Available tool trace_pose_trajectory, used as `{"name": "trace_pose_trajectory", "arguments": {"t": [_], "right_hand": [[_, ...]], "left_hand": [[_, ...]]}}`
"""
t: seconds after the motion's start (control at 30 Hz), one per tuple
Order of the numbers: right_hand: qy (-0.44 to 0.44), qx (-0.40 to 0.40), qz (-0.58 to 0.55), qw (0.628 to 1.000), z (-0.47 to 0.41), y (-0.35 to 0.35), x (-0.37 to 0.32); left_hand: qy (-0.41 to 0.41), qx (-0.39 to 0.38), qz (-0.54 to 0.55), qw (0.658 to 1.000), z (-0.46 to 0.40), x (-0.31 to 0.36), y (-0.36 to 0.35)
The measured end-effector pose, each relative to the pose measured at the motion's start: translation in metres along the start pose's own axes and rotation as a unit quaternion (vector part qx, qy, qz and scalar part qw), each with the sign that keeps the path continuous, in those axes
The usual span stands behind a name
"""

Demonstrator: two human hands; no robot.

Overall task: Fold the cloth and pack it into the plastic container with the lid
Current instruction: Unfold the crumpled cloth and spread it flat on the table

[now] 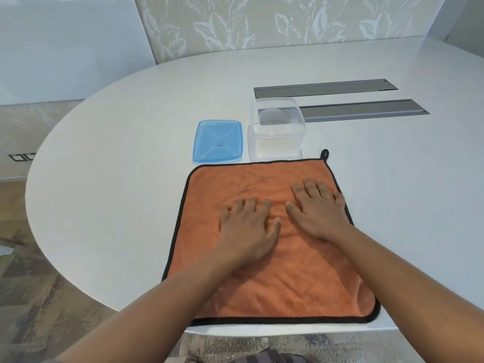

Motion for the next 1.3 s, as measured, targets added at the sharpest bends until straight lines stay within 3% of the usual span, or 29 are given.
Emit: {"name": "trace_pose_trajectory", "arguments": {"t": [0.17, 0.47, 0.8, 1.0, 1.13, 1.3], "right_hand": [[0.009, 0.0, 0.012, 1.0, -0.001, -0.005, -0.005], [0.011, -0.003, 0.024, 1.0, -0.01, -0.005, 0.002], [-0.02, -0.022, 0.021, 0.999, -0.013, -0.007, 0.0], [0.003, 0.007, 0.007, 1.0, -0.03, 0.001, -0.004], [0.002, -0.004, 0.007, 1.0, -0.046, 0.0, 0.001], [-0.001, -0.021, 0.005, 1.0, -0.06, -0.001, 0.011]], "left_hand": [[0.009, -0.051, -0.031, 0.998, -0.017, -0.042, -0.015], [0.009, -0.104, -0.022, 0.994, -0.027, -0.054, -0.023], [-0.007, -0.073, -0.024, 0.997, -0.036, -0.066, -0.019], [0.027, -0.034, -0.028, 0.999, -0.052, -0.082, -0.006], [0.068, -0.053, -0.009, 0.996, -0.064, -0.105, -0.004], [0.08, -0.017, 0.005, 0.997, -0.073, -0.121, 0.006]]}}
Point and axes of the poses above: each hand's wrist, its own z-axis away from the middle knuckle, its own y-axis out of the back of the hand, x = y × z, the point moved 10 cm from there along -z, towards the middle knuckle, and after that the axes turned 1 degree about z, right-handed, at the moved point
